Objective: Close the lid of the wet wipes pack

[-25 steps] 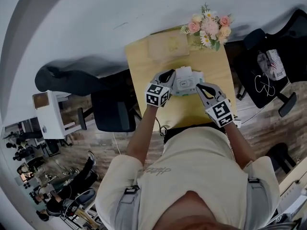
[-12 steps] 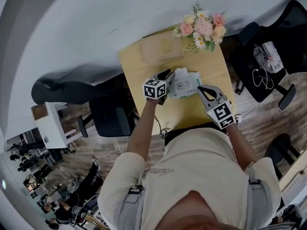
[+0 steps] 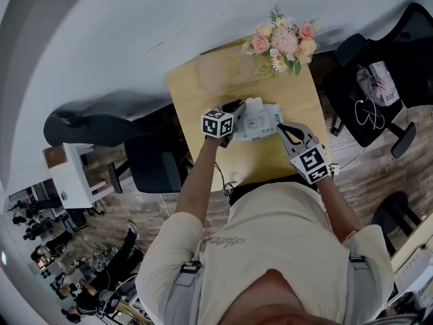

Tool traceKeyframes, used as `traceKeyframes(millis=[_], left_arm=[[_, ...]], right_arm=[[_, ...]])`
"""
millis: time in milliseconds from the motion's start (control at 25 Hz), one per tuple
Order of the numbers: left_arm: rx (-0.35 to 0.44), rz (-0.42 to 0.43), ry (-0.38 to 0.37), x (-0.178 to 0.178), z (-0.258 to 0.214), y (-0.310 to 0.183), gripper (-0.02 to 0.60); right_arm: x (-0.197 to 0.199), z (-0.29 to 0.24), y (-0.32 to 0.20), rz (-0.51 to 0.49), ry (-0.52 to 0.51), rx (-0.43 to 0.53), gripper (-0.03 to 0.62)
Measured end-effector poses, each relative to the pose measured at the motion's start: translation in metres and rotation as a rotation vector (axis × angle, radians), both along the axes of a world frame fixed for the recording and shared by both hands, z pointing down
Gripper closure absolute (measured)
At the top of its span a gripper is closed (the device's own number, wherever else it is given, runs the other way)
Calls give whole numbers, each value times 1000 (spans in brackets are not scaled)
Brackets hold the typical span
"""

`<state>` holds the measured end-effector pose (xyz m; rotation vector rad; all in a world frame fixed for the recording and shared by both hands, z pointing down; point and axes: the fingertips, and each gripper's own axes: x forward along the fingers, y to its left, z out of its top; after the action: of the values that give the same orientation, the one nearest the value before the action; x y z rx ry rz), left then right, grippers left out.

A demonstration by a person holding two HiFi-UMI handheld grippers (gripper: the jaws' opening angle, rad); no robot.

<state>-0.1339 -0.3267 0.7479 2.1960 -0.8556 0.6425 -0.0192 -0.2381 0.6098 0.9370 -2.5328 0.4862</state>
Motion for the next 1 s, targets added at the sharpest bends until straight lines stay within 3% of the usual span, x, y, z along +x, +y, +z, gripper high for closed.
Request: traceKeyframes(millis=[400, 1000], left_arm=[[143, 57, -39, 4, -36, 11, 534], [236, 137, -156, 17, -56, 52, 534]], right_arm=[[-12, -4, 8, -35, -8, 22, 592], [-17, -18, 21, -50, -27, 79, 592]])
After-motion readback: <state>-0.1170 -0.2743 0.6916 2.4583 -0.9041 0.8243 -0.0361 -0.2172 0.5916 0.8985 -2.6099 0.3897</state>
